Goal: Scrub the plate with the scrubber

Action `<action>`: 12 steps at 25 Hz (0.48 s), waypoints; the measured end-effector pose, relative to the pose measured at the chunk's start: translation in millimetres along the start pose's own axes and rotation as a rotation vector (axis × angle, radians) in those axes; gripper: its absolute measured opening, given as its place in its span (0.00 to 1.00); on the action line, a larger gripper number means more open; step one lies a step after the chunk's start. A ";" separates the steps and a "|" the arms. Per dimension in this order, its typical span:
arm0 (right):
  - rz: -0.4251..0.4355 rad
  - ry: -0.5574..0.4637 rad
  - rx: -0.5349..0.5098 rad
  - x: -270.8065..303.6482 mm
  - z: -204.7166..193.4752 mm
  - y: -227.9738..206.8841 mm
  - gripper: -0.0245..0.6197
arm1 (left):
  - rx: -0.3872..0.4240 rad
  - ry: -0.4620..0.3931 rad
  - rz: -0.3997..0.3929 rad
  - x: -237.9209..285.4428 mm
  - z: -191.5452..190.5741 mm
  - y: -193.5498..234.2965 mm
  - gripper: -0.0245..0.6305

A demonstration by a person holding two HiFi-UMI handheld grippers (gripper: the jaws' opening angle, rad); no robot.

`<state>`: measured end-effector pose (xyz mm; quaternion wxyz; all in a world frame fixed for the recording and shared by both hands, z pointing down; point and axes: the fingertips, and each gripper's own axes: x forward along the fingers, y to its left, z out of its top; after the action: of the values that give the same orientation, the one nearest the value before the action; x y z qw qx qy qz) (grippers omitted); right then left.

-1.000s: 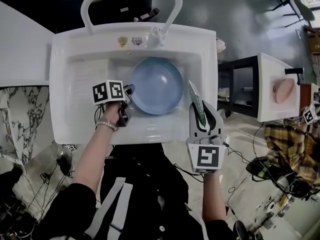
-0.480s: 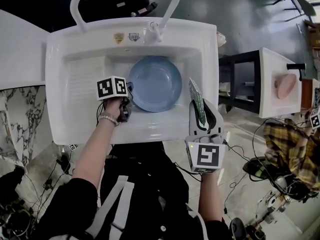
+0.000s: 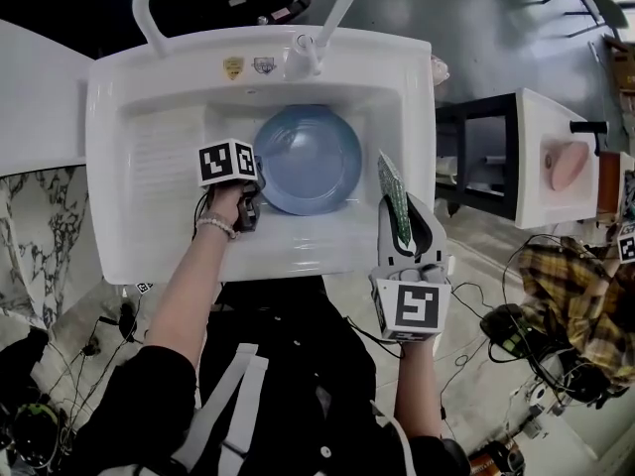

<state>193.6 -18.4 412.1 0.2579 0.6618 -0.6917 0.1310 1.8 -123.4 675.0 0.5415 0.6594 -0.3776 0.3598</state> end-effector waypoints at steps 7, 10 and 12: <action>0.032 -0.016 -0.012 1.1 4.9 11.3 0.19 | -0.028 -0.037 -0.047 -13.0 7.9 -7.8 0.23; 0.048 -0.029 -0.020 -0.6 11.0 18.1 0.19 | -0.022 -0.081 -0.090 -29.2 16.9 -18.4 0.23; 0.055 -0.039 -0.025 -2.1 14.2 21.9 0.19 | 0.013 -0.115 -0.103 -42.9 23.6 -25.9 0.23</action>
<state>169.5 -22.1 402.7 0.2488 0.6416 -0.7162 0.1162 6.8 -138.6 622.0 0.5323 0.7011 -0.3712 0.2955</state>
